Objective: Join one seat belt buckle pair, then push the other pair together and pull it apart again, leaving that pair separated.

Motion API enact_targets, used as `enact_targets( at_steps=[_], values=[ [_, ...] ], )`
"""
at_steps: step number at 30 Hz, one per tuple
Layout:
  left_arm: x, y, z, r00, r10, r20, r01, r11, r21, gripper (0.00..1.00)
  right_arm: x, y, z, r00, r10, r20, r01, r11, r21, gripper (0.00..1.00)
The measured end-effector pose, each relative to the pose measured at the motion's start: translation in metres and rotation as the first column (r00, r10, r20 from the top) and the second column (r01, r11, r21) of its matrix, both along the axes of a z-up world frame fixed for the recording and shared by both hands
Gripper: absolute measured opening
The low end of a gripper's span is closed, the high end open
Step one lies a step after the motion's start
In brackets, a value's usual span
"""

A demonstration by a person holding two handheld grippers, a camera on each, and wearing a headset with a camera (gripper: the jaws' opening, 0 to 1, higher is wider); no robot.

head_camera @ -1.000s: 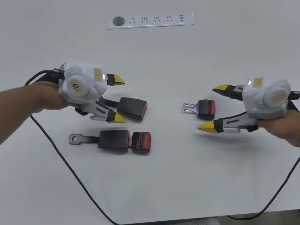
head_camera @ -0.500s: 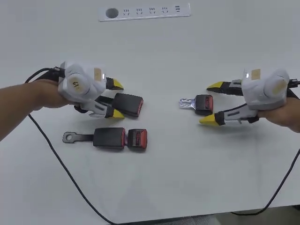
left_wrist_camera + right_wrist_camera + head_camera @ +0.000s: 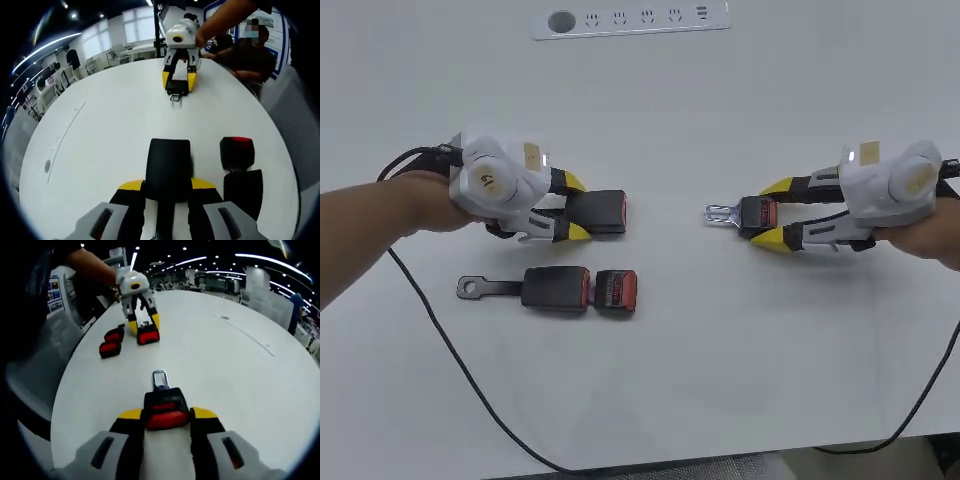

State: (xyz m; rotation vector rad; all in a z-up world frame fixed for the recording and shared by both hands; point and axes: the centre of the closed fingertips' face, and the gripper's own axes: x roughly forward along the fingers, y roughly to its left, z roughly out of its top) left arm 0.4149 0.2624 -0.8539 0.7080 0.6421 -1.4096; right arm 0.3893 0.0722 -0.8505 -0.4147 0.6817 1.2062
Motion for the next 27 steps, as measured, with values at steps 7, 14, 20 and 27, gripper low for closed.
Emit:
enact_targets(
  at_steps=[7, 14, 20, 27],
  values=[
    [0.0, 0.0, 0.001, 1.0, -0.005, -0.012, 0.005, 1.0, 0.018, 0.34, 0.002, -0.001, -0.001, 1.0, -0.008, -0.006, 0.008, 1.0, 0.015, 0.36],
    [-0.001, -0.001, 0.0, 1.0, -0.013, -0.019, 0.013, 1.0, 0.015, 0.34, 0.006, 0.008, -0.003, 1.0, -0.007, -0.011, 0.007, 0.999, 0.036, 0.35],
    [-0.001, -0.001, -0.001, 1.0, -0.016, -0.026, 0.016, 1.0, 0.015, 0.34, 0.008, 0.024, -0.004, 1.0, -0.001, -0.01, 0.002, 0.998, 0.064, 0.35],
    [-0.001, -0.001, -0.001, 0.999, -0.013, -0.03, 0.014, 1.0, 0.012, 0.34, 0.008, 0.046, -0.005, 1.0, 0.011, -0.004, -0.011, 0.996, 0.094, 0.35]
  ],
)
